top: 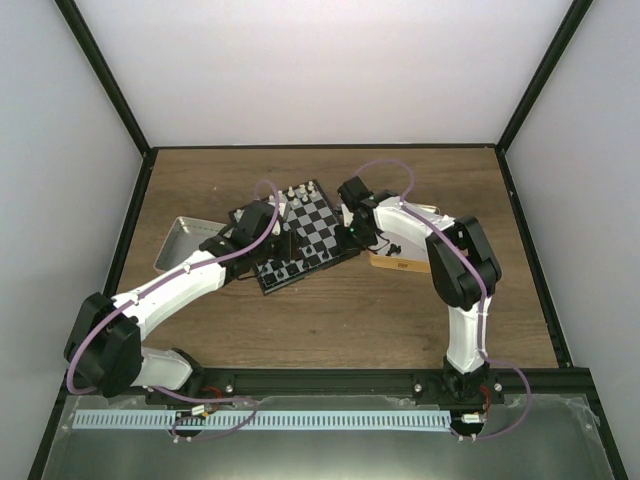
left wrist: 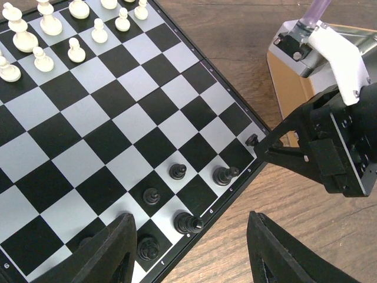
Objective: Set up the chess pieces on the board
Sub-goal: Place the chess piece on the chessboard.
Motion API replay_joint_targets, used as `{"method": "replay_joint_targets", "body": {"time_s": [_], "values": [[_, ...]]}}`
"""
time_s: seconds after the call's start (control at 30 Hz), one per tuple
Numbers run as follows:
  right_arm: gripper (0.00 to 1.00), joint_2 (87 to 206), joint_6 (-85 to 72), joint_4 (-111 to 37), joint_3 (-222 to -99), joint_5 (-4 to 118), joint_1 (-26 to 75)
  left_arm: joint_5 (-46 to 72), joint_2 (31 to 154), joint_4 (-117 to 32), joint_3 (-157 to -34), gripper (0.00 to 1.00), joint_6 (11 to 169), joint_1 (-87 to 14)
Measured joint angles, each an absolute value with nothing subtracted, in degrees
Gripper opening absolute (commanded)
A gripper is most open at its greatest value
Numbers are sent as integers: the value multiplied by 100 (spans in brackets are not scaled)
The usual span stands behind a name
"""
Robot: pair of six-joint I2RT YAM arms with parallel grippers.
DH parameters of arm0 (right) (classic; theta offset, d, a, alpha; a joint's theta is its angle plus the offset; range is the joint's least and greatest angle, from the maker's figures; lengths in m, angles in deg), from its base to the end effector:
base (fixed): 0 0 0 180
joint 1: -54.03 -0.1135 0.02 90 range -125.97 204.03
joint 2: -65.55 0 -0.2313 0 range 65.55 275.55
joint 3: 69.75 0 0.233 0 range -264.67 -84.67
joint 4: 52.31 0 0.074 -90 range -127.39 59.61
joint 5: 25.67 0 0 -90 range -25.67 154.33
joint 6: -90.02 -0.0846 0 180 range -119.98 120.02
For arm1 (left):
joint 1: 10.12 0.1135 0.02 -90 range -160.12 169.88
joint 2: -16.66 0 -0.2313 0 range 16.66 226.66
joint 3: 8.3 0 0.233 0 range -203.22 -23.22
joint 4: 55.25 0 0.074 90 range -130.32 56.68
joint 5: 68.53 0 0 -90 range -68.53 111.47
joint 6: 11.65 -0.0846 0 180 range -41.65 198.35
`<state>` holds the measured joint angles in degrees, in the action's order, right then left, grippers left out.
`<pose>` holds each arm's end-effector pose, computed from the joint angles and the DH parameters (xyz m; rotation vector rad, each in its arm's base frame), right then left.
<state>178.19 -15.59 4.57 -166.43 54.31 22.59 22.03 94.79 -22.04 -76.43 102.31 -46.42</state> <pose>0.3161 0.2105 0.1126 -0.4387 2.8758 0.4090 0.2564 -0.1873 0.1908 0.2510 2.3690 -0.5073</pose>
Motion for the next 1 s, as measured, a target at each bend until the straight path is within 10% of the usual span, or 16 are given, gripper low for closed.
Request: {"method": "replay_joint_targets", "body": {"time_s": [1.0], "values": [[25,17870,-1557,345,-16739,5779,2217,2137,9481,-2204,-7643,54,10231,-4615]]}}
